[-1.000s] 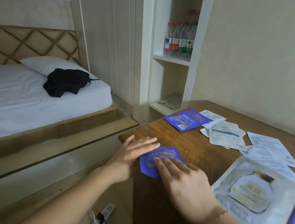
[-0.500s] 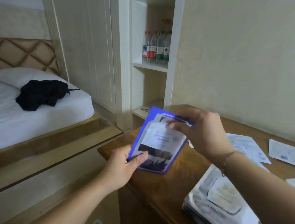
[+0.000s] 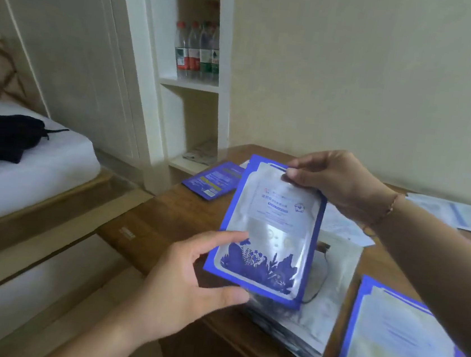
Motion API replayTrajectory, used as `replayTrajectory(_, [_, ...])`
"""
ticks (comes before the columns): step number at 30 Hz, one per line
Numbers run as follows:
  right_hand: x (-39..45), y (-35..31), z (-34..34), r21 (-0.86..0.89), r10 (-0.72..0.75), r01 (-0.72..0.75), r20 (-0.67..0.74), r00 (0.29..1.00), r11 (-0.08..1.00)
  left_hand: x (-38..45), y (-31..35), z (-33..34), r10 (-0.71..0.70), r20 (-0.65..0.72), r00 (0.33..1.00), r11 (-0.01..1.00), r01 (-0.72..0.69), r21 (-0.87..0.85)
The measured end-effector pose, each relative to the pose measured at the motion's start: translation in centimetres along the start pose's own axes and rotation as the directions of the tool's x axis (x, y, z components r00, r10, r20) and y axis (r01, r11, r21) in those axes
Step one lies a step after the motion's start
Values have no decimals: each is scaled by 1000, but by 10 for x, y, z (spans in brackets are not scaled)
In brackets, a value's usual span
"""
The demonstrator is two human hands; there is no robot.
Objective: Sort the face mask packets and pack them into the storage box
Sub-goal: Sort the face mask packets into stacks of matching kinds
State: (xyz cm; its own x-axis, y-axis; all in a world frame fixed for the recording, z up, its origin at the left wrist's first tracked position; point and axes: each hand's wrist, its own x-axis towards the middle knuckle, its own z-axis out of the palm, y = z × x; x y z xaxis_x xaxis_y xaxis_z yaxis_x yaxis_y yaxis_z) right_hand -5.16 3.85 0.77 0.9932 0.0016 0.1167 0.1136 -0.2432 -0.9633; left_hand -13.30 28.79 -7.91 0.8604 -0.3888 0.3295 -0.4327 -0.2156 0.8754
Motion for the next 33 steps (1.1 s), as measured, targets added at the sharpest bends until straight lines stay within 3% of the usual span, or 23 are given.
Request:
replayTrajectory(3, [-33, 12, -39, 18, 69, -68, -52, 996, 998, -6, 9, 32, 196, 8, 981, 939, -190, 287])
replayTrajectory(5, [-59, 25, -65, 32, 125, -123, -89, 988, 992, -5, 11, 57, 405, 29, 914, 803, -370, 468])
replayTrajectory(8, [-95, 45, -100, 57, 217, -211, -152, 964, 976, -2, 12, 93, 622, 127, 773, 568, -556, 607])
replayTrajectory(11, [-122, 68, -123, 21, 283, -285, -198, 938, 958, -4, 13, 119, 673, 255, 695, 391, -626, 675])
replayTrajectory(16, [-136, 104, -133, -93, 346, -380, -260, 902, 920, -7, 5, 142, 647, 397, 651, 185, -639, 747])
replayTrajectory(20, [-136, 117, -128, -503, 165, -297, -290, 943, 811, -11, 3, 144, 600, 460, 655, 124, -644, 755])
replayTrajectory(25, [-140, 124, -125, -793, -76, -114, -198, 977, 598, -9, 10, 145, 586, 496, 641, 115, -672, 732])
replayTrajectory(27, [-142, 129, -124, -828, -90, -85, -161, 983, 555, -8, 10, 146, 591, 526, 612, 107, -705, 701])
replayTrajectory(33, [-149, 128, -116, -825, -75, -61, -124, 989, 562, -9, 11, 147, 587, 565, 580, 117, -751, 650])
